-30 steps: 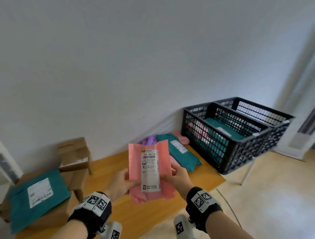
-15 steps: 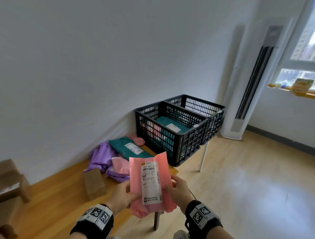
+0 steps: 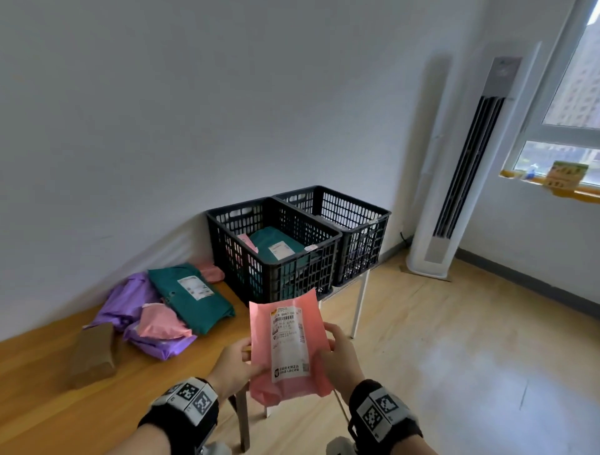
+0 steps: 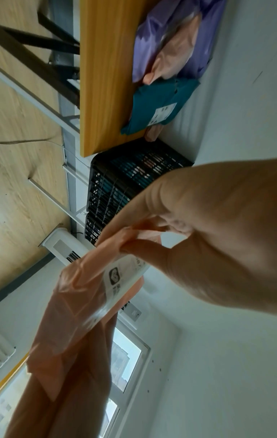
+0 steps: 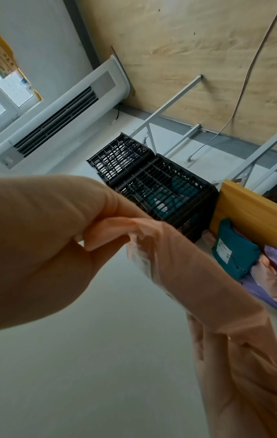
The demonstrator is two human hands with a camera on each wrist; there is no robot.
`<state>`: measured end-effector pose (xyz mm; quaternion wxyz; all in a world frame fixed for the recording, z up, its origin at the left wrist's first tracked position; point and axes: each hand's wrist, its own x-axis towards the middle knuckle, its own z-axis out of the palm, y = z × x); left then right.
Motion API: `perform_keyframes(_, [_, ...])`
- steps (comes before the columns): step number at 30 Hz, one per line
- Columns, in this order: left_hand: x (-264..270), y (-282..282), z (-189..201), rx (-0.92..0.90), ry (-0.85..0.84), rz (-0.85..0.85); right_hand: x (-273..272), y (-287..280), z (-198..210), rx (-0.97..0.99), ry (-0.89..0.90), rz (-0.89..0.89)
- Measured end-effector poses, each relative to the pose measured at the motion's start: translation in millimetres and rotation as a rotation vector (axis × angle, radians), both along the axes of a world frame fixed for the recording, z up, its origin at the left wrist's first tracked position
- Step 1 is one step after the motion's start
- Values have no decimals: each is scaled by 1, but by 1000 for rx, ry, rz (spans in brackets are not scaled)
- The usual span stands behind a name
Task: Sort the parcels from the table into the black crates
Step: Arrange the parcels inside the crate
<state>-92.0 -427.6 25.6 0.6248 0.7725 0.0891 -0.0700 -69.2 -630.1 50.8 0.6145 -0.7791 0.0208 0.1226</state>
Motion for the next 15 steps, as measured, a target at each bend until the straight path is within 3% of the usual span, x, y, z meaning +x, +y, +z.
perform_keyframes(6, [34, -55, 27, 72, 1, 8, 34, -54, 20, 60, -29, 11])
perform_keyframes(15, [139, -78, 68, 118, -29, 23, 142, -72, 46, 113, -94, 52])
